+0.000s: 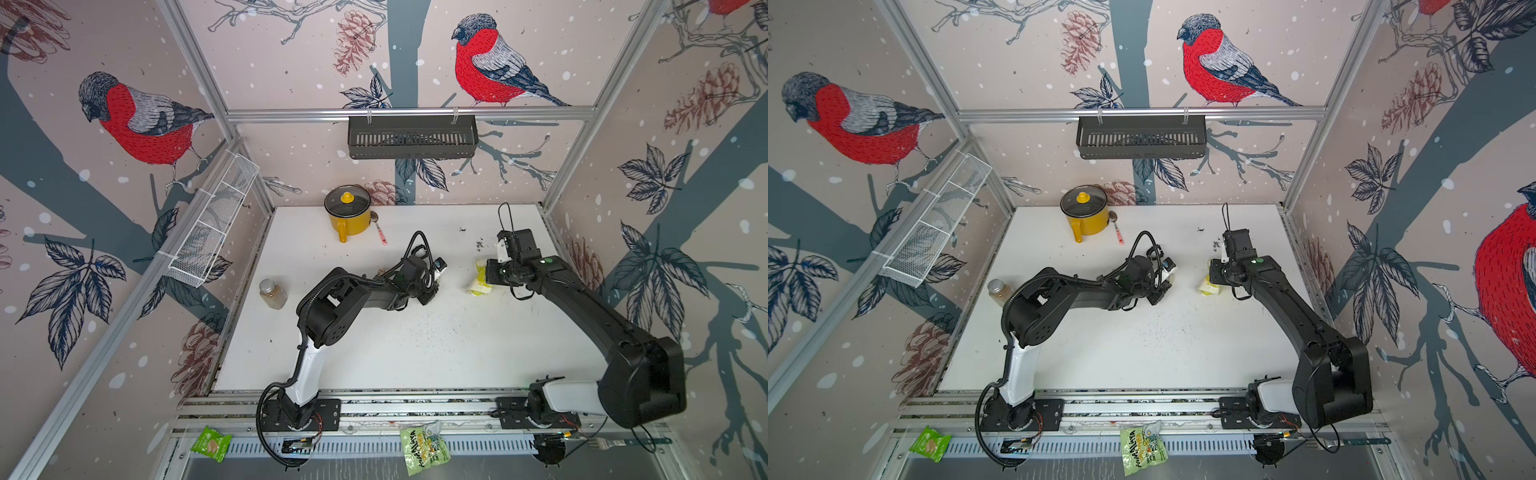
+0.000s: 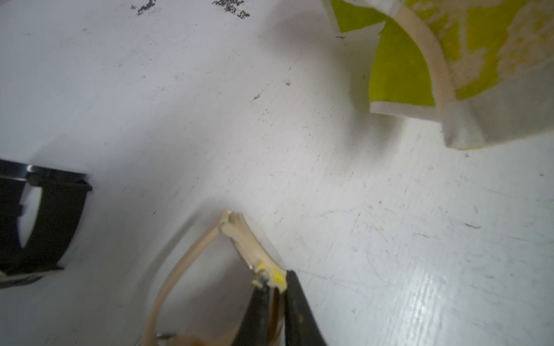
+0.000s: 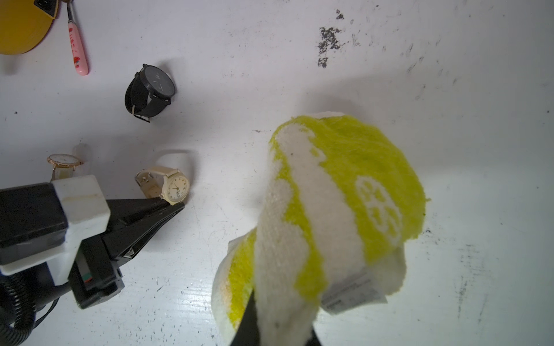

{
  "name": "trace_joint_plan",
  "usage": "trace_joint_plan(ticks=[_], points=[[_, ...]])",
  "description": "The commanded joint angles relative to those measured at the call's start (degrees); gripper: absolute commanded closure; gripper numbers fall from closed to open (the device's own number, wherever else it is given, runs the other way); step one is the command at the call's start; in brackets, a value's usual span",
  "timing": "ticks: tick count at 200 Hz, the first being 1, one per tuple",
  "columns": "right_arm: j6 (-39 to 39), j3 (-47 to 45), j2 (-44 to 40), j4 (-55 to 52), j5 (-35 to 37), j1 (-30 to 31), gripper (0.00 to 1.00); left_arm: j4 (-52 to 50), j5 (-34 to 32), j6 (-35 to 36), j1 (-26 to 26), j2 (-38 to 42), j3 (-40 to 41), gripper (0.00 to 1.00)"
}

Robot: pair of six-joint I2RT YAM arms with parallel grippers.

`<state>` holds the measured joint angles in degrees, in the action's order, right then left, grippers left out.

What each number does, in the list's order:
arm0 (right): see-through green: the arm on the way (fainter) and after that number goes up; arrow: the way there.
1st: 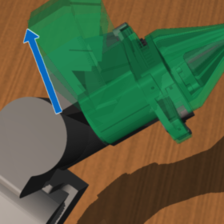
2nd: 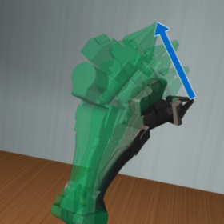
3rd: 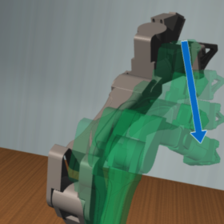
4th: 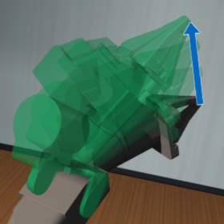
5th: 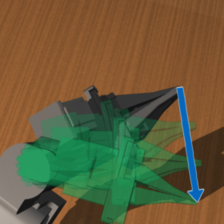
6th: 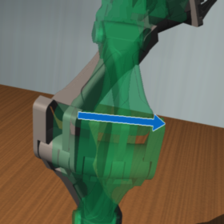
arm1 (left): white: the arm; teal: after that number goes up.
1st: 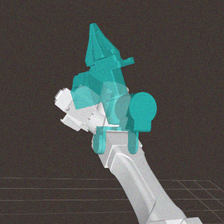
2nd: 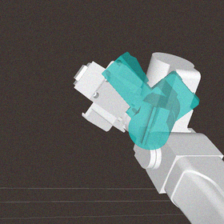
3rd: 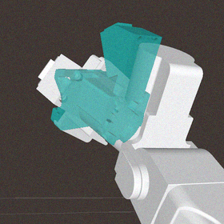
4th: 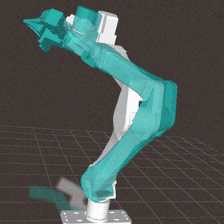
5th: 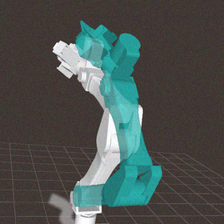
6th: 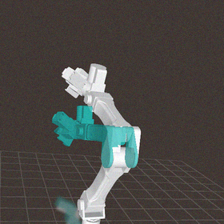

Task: Wipe the watch dial
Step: Place the watch at the center of the board, then pick up the watch at the center of the board.

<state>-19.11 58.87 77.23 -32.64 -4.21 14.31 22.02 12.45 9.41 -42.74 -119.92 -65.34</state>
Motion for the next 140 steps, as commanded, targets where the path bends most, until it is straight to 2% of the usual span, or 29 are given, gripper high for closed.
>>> trace_joint_plan(ticks=[1,15,37,70,110,140], points=[[0.88,0.34,-0.23,0.32,-0.27,-0.01,0.85,0.54,0.56,-0.44,0.38,0.3,0.73,0.74],[0.88,0.45,-0.27,0.33,-0.43,0.04,0.81,0.7,0.39,-0.62,0.55,0.3,0.83,0.72],[0.88,0.32,-0.72,0.36,-0.71,-0.01,0.76,0.47,0.2,-0.71,0.55,0.3,0.76,0.61],[0.66,0.1,-1.41,0.32,-0.81,-0.09,0.73,0.5,-0.14,-0.88,0.55,1.5,1.33,0.5],[0.53,0.1,-1.93,0.22,-1.06,-0.07,0.72,-0.22,-0.8,-0.93,0.55,3.09,1.78,0.44],[0.31,-0.15,-2.69,0.04,-1.23,-0.07,0.72,-0.73,-0.83,-0.88,0.55,3.72,2.44,0.44]])
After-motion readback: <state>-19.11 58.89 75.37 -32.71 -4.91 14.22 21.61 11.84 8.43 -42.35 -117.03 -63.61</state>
